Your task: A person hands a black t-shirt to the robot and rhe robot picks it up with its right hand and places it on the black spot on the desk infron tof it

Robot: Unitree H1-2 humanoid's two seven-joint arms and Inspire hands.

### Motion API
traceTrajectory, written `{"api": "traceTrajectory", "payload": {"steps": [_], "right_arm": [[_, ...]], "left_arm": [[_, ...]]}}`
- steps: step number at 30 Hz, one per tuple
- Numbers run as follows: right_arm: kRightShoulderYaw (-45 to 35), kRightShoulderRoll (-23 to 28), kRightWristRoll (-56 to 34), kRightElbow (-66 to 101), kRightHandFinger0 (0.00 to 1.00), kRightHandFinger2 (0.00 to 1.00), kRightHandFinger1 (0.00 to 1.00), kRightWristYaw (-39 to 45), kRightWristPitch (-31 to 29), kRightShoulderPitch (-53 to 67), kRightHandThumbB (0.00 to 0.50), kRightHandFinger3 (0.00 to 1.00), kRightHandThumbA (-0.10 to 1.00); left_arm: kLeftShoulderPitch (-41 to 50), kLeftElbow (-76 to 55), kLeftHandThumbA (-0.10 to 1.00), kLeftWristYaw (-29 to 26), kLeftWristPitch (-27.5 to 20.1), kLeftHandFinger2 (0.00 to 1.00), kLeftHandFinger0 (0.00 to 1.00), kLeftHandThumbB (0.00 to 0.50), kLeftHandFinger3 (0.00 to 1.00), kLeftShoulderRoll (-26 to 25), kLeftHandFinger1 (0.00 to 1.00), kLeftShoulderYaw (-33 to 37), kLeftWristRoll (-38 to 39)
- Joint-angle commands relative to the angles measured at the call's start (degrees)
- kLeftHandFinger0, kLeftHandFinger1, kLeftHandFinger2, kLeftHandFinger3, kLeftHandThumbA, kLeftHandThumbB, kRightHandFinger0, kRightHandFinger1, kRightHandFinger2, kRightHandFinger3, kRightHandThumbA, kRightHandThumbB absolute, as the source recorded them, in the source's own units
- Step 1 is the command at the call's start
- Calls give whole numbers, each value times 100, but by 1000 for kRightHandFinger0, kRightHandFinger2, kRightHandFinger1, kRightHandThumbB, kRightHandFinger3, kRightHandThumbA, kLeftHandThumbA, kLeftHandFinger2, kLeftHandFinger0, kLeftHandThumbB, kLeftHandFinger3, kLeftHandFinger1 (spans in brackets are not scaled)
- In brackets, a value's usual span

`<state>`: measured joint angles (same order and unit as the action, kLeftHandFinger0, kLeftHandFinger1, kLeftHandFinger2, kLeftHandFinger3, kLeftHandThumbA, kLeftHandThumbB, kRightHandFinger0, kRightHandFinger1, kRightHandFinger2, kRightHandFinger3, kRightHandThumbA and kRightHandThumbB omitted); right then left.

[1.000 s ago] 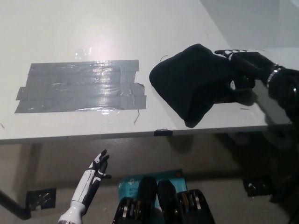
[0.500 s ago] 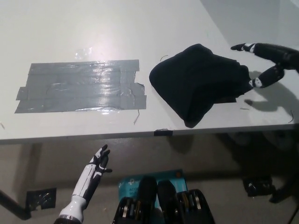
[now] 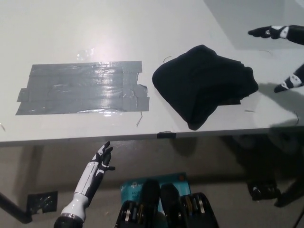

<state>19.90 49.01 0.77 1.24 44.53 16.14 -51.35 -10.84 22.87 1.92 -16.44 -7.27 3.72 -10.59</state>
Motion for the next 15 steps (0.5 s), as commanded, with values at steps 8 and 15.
{"api": "traceTrajectory", "payload": {"steps": [8,15], "right_arm": [[-2832,330,-2973,4962,1000,1000,1000,-1828,1079,3237,469,1000,1000],[-2107,-1293,-1806,4146,1000,1000,1000,-1668,1064,4295,446,1000,1000]], "left_arm": [[-223,-217,1000,97,-75,1000,755,490,1000,-195,1000,-13,59],[-44,-183,1000,70,-196,1000,798,494,1000,-156,1000,11,60]]}}
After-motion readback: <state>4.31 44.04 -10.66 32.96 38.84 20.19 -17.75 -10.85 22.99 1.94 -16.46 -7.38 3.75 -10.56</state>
